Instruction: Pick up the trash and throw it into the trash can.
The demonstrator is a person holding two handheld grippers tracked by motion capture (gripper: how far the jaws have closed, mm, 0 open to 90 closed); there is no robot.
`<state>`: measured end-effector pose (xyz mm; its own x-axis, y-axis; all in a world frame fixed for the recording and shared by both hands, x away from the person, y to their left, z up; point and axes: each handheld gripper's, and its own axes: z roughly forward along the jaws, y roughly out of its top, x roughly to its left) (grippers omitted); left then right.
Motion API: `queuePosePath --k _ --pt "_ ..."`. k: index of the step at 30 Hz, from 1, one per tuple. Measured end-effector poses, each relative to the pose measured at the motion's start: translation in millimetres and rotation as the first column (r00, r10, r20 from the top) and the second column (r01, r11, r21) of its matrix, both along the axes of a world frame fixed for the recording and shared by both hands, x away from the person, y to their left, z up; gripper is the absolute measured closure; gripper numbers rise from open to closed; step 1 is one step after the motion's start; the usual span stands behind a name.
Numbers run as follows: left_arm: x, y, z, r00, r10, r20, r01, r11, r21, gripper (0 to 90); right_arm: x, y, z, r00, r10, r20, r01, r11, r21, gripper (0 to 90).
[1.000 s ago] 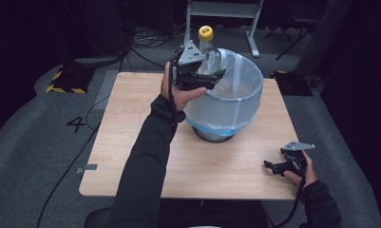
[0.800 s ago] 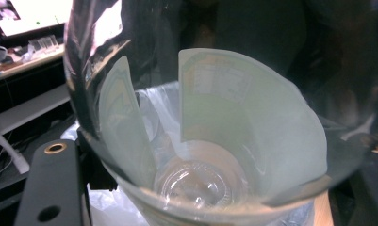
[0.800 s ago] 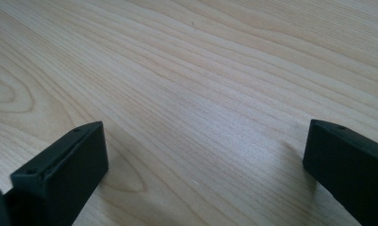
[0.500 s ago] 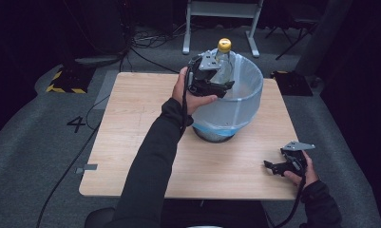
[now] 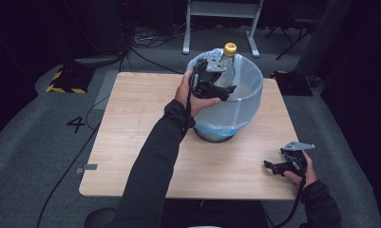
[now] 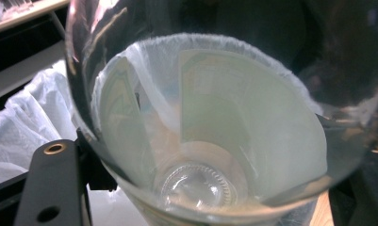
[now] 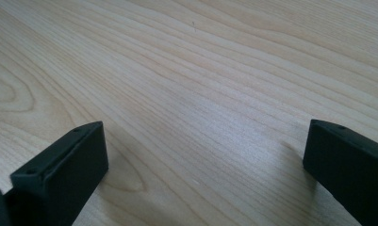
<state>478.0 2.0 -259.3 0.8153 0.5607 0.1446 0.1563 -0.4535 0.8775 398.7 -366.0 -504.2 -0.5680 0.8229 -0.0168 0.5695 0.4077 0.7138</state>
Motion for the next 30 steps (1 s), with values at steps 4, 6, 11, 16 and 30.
queuePosePath --k 4,6,11,16,30 --pt "0.1 -1.6 -0.6 0.9999 -0.01 0.006 0.01 0.9998 0.018 27.6 0.0 0.0 0.0 1.0 0.0 0.0 0.0 1.0 0.0 0.4" --pt "-0.1 -3.1 -0.5 0.9999 -0.012 0.004 0.012 0.9999 0.012 27.6 0.0 0.0 0.0 1.0 -0.001 0.001 0.001 1.0 0.0 0.4" --pt "1.6 -7.8 -3.2 0.9994 0.009 -0.034 -0.008 0.9997 0.022 25.9 0.0 0.0 0.0 1.0 -0.001 0.001 0.001 1.0 0.0 0.4" --pt "2.6 3.1 0.4 0.9976 0.056 -0.041 -0.06 0.9945 -0.087 18.1 -0.1 0.1 0.1 1.0 -0.001 0.0 0.001 1.0 0.001 0.4" --pt "-47.9 85.0 19.6 0.9898 0.131 0.055 -0.126 0.988 -0.089 15.6 -0.2 0.1 0.1 1.0 0.004 0.0 -0.004 1.0 0.001 0.8"
